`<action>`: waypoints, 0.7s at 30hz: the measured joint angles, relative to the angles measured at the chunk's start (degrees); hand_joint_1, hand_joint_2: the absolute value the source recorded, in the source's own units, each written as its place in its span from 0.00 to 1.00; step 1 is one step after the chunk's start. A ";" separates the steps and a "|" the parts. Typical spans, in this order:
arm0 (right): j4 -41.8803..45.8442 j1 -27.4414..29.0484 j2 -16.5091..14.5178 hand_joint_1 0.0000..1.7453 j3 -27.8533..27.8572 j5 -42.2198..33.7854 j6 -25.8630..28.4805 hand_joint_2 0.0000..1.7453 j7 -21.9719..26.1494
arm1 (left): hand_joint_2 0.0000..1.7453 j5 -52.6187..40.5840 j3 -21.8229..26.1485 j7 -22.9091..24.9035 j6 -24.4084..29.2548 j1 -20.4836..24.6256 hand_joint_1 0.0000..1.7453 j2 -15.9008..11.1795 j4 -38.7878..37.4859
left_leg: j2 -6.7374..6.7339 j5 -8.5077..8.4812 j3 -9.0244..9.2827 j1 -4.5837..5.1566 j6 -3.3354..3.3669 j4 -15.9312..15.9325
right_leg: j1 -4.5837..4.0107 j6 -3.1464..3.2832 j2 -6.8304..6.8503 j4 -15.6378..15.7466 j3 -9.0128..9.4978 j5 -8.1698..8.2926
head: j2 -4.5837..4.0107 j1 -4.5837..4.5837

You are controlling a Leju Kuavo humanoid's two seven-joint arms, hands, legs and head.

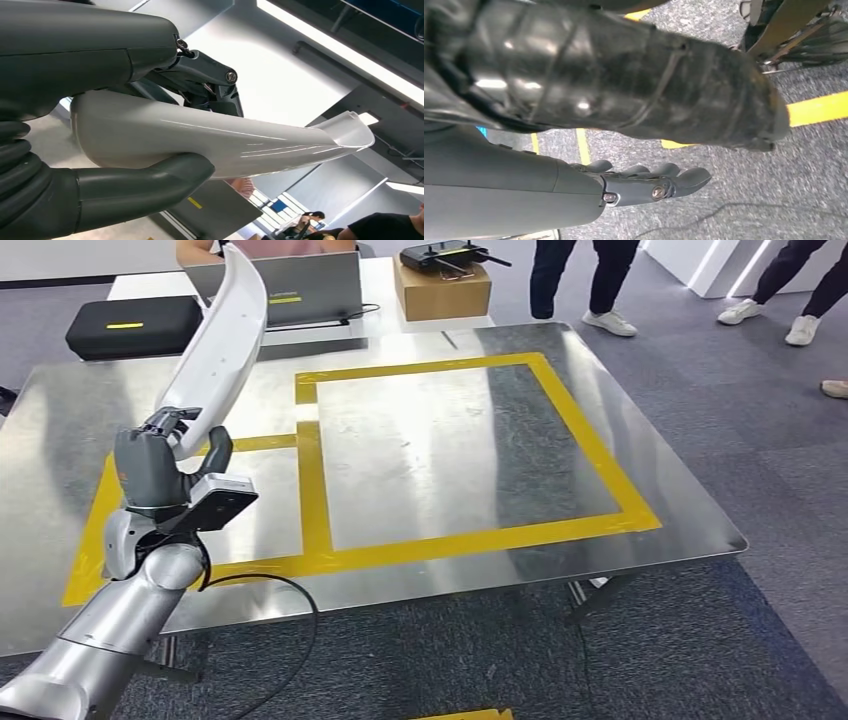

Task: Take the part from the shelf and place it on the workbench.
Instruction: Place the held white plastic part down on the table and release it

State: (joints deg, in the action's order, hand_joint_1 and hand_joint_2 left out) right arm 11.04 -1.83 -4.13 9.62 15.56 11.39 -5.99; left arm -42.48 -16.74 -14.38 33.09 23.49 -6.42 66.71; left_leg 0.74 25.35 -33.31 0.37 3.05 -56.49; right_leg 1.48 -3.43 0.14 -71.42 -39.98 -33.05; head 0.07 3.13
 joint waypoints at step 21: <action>0.00 -0.14 0.01 0.00 0.03 0.30 -0.02 0.00 0.11 | 1.00 -0.03 0.06 0.18 -0.66 0.10 1.00 -0.21 -0.36 | -0.48 0.96 -0.62 -0.54 -3.20 -1.37 | -0.33 1.92 0.44 13.45 6.83 5.28 | 0.01 0.41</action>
State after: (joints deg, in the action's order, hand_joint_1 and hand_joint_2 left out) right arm 11.04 -1.97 -4.12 9.64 15.86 11.37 -5.87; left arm -42.52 -16.68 -14.20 32.43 23.59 -6.63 66.35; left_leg 0.25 26.31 -33.93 -0.17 -0.15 -57.86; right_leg 1.15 -1.51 0.59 -57.96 -33.15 -27.77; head 0.07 3.54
